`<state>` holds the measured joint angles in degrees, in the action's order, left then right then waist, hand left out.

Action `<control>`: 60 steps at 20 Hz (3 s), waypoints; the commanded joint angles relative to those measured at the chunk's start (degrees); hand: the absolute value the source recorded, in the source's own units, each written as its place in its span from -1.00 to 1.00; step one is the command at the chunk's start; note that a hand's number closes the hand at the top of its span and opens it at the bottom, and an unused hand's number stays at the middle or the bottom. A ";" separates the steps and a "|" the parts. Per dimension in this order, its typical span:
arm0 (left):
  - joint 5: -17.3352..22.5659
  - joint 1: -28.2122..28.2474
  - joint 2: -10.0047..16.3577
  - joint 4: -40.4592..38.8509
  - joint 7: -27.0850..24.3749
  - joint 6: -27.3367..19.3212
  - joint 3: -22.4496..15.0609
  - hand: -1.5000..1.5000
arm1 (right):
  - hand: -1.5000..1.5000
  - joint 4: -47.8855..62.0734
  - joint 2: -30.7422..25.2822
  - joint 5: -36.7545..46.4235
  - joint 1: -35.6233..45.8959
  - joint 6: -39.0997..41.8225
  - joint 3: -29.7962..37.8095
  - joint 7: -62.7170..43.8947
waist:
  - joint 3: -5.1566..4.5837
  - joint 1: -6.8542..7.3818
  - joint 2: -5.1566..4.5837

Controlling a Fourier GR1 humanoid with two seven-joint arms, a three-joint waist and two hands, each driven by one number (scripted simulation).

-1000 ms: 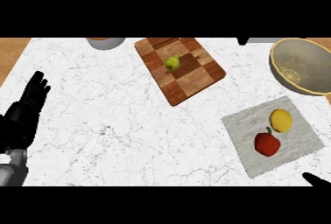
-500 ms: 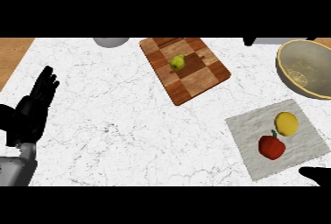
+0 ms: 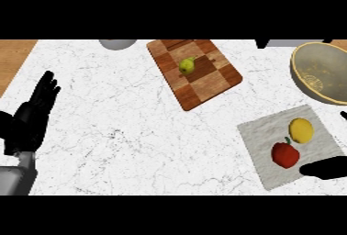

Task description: Pick the bell pepper from the placemat and place it in the bowl

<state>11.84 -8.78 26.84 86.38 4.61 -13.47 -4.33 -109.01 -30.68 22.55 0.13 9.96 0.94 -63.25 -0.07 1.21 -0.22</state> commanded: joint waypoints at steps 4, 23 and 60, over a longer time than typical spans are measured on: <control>0.04 -2.02 -0.38 -0.30 2.22 0.41 0.87 0.00 | -1.00 8.00 2.27 -4.61 3.42 6.78 -4.37 -8.93 | 0.03 -0.59 0.05; -3.25 1.85 -3.03 -0.77 -1.28 3.97 5.21 0.00 | -1.00 16.72 7.06 9.69 2.72 4.15 -7.38 -0.83 | 0.05 -1.25 0.25; -9.86 -1.06 -9.49 0.99 2.22 7.07 7.03 0.00 | 1.00 39.02 11.76 23.32 17.83 -1.61 -9.45 28.26 | 0.11 0.51 -0.32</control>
<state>2.39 -8.14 17.94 88.67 7.03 -6.62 3.52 -71.84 -18.78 45.01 13.11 4.76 -3.39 -41.85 -0.82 0.64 0.48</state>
